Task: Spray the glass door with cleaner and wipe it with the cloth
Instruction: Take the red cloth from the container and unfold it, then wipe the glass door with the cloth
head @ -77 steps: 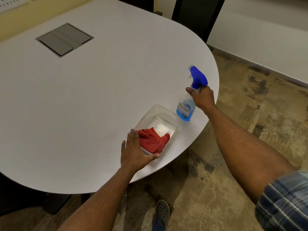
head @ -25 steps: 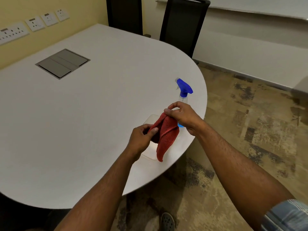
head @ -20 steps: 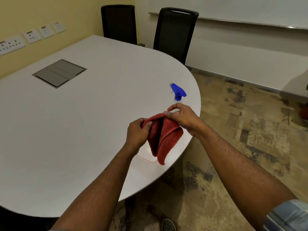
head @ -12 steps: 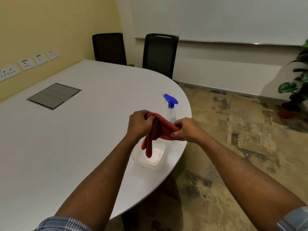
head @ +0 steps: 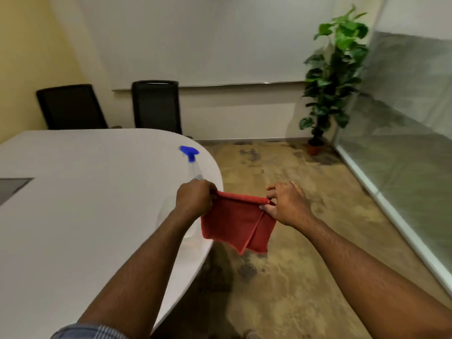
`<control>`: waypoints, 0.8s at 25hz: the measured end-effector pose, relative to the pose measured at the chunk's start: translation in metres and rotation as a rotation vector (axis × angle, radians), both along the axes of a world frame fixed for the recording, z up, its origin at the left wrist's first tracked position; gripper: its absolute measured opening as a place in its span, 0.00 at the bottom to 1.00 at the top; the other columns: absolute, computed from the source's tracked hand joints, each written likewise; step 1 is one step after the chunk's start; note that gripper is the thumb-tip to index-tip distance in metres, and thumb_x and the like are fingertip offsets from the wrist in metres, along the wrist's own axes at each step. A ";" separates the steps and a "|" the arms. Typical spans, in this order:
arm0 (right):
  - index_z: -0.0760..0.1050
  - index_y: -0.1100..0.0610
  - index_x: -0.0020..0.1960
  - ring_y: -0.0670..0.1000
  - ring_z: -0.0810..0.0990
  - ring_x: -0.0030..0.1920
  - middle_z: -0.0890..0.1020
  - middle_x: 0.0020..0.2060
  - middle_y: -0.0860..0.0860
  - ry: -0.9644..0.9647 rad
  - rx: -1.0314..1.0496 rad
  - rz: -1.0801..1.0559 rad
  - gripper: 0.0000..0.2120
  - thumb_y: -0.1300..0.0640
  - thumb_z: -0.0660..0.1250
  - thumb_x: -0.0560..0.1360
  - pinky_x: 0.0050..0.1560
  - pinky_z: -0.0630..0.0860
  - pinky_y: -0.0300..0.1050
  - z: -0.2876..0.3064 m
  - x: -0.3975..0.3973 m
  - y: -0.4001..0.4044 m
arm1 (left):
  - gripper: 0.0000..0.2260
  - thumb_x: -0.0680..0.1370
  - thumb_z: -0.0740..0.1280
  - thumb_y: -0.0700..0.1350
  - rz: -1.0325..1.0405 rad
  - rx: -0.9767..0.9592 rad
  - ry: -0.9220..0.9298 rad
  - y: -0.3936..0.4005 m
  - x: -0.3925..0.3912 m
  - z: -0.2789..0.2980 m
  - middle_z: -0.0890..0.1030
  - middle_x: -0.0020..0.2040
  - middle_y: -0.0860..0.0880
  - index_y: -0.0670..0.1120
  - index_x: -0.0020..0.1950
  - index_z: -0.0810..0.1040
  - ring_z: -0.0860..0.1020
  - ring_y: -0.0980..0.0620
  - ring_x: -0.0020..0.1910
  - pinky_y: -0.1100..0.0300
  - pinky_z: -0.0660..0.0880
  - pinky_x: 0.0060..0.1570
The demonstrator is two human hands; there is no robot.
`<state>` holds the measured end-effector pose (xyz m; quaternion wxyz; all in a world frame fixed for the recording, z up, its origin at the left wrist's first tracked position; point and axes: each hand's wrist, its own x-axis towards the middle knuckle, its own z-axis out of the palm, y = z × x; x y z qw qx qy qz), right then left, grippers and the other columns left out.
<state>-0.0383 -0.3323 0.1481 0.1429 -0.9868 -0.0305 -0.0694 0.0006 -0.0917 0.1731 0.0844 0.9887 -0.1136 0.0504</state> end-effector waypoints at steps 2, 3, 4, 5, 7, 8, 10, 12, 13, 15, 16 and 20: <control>0.83 0.46 0.54 0.48 0.68 0.68 0.74 0.67 0.43 -0.008 0.000 -0.100 0.15 0.40 0.70 0.72 0.73 0.52 0.49 -0.005 -0.040 -0.033 | 0.10 0.79 0.66 0.45 -0.139 0.003 -0.109 -0.037 -0.013 -0.010 0.84 0.51 0.50 0.54 0.56 0.84 0.77 0.47 0.52 0.56 0.71 0.46; 0.82 0.46 0.54 0.49 0.67 0.70 0.73 0.69 0.43 -0.004 0.005 -0.145 0.15 0.40 0.70 0.72 0.74 0.51 0.50 -0.007 -0.060 -0.049 | 0.10 0.79 0.66 0.46 -0.198 0.003 -0.172 -0.056 -0.021 -0.013 0.83 0.50 0.49 0.54 0.56 0.84 0.76 0.46 0.51 0.55 0.70 0.47; 0.82 0.45 0.54 0.49 0.65 0.71 0.71 0.71 0.44 0.003 0.011 -0.195 0.14 0.40 0.70 0.72 0.75 0.49 0.50 -0.009 -0.083 -0.067 | 0.10 0.78 0.66 0.46 -0.248 0.006 -0.217 -0.080 -0.033 -0.016 0.82 0.48 0.48 0.53 0.56 0.85 0.76 0.45 0.50 0.54 0.68 0.47; 0.82 0.44 0.54 0.49 0.62 0.73 0.69 0.72 0.44 0.008 0.020 -0.236 0.14 0.40 0.70 0.72 0.76 0.48 0.51 -0.009 -0.105 -0.083 | 0.10 0.79 0.65 0.46 -0.281 0.021 -0.250 -0.104 -0.045 -0.016 0.82 0.47 0.48 0.53 0.55 0.84 0.78 0.45 0.48 0.54 0.68 0.48; 0.83 0.44 0.54 0.50 0.57 0.76 0.64 0.75 0.45 -0.001 0.034 -0.311 0.13 0.41 0.70 0.73 0.77 0.45 0.52 -0.008 -0.148 -0.110 | 0.12 0.79 0.61 0.46 -0.332 0.008 -0.244 -0.155 -0.068 -0.016 0.84 0.45 0.49 0.53 0.55 0.83 0.81 0.45 0.45 0.53 0.71 0.50; 0.83 0.45 0.54 0.50 0.55 0.77 0.62 0.76 0.45 -0.012 0.036 -0.350 0.13 0.42 0.70 0.73 0.77 0.44 0.52 -0.008 -0.170 -0.122 | 0.12 0.79 0.59 0.46 -0.354 -0.050 -0.200 -0.181 -0.081 -0.013 0.84 0.45 0.48 0.53 0.54 0.82 0.82 0.44 0.45 0.53 0.74 0.49; 0.83 0.46 0.53 0.50 0.52 0.78 0.59 0.78 0.46 -0.024 0.022 -0.417 0.13 0.41 0.70 0.73 0.77 0.42 0.51 -0.010 -0.215 -0.147 | 0.13 0.79 0.59 0.46 -0.400 -0.219 -0.065 -0.238 -0.106 -0.008 0.84 0.47 0.46 0.53 0.55 0.82 0.82 0.42 0.48 0.52 0.78 0.47; 0.83 0.46 0.51 0.50 0.50 0.79 0.56 0.79 0.46 -0.018 -0.014 -0.448 0.12 0.41 0.69 0.73 0.77 0.40 0.51 -0.013 -0.257 -0.170 | 0.15 0.77 0.61 0.44 -0.496 -0.342 0.059 -0.296 -0.134 0.000 0.85 0.52 0.47 0.54 0.59 0.82 0.81 0.42 0.53 0.53 0.77 0.51; 0.83 0.47 0.51 0.50 0.49 0.79 0.55 0.79 0.47 -0.015 -0.020 -0.460 0.12 0.41 0.69 0.73 0.77 0.40 0.51 -0.015 -0.277 -0.182 | 0.15 0.76 0.62 0.44 -0.565 -0.386 0.122 -0.324 -0.150 0.001 0.85 0.54 0.48 0.54 0.59 0.82 0.81 0.44 0.54 0.55 0.77 0.53; 0.83 0.47 0.52 0.51 0.50 0.78 0.57 0.78 0.47 -0.013 -0.003 -0.501 0.14 0.40 0.69 0.73 0.77 0.41 0.51 -0.017 -0.319 -0.212 | 0.15 0.75 0.62 0.46 -0.681 -0.499 0.294 -0.387 -0.191 0.008 0.85 0.54 0.51 0.53 0.57 0.83 0.81 0.48 0.55 0.56 0.77 0.56; 0.83 0.48 0.52 0.51 0.54 0.78 0.61 0.77 0.47 -0.007 0.009 -0.517 0.15 0.41 0.68 0.73 0.77 0.43 0.52 -0.018 -0.339 -0.226 | 0.14 0.75 0.62 0.49 -0.710 -0.541 0.368 -0.416 -0.211 0.010 0.86 0.52 0.51 0.53 0.55 0.84 0.82 0.50 0.53 0.56 0.77 0.56; 0.84 0.50 0.49 0.54 0.67 0.71 0.74 0.69 0.52 -0.024 0.079 -0.567 0.16 0.39 0.68 0.72 0.71 0.60 0.49 -0.014 -0.426 -0.293 | 0.03 0.73 0.72 0.50 -0.857 -0.615 0.469 -0.525 -0.303 0.020 0.86 0.45 0.54 0.52 0.45 0.84 0.83 0.56 0.47 0.58 0.80 0.52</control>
